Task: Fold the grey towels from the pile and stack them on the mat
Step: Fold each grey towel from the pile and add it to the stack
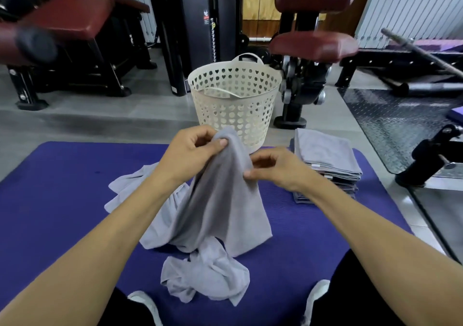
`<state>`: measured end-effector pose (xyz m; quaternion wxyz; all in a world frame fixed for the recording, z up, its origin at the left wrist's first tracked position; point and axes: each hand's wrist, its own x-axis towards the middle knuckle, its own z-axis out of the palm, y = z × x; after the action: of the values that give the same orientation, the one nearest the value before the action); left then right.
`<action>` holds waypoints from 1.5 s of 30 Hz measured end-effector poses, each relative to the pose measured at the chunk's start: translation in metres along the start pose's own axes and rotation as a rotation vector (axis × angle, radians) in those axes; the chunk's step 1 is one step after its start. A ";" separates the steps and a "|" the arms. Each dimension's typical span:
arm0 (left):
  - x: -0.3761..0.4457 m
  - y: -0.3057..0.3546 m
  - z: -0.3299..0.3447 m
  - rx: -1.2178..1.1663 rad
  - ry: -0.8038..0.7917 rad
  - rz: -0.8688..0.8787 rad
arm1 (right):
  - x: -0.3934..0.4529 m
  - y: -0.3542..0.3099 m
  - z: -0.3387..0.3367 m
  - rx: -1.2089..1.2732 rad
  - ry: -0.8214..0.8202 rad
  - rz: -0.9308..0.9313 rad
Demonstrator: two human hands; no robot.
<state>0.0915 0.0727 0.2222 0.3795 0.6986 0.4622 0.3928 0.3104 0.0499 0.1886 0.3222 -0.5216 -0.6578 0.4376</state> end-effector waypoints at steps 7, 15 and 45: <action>0.018 -0.016 -0.003 0.183 0.160 -0.114 | 0.007 0.014 0.001 -0.177 0.021 0.170; 0.009 -0.017 0.027 0.222 -0.009 -0.025 | 0.003 -0.006 -0.005 0.018 0.237 -0.053; 0.013 -0.015 0.028 -0.047 -0.394 -0.204 | 0.008 -0.011 0.000 -0.156 0.163 -0.070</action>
<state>0.1150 0.0845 0.2000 0.5166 0.7024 0.4380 0.2191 0.3039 0.0567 0.1982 0.3481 -0.5556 -0.6792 0.3298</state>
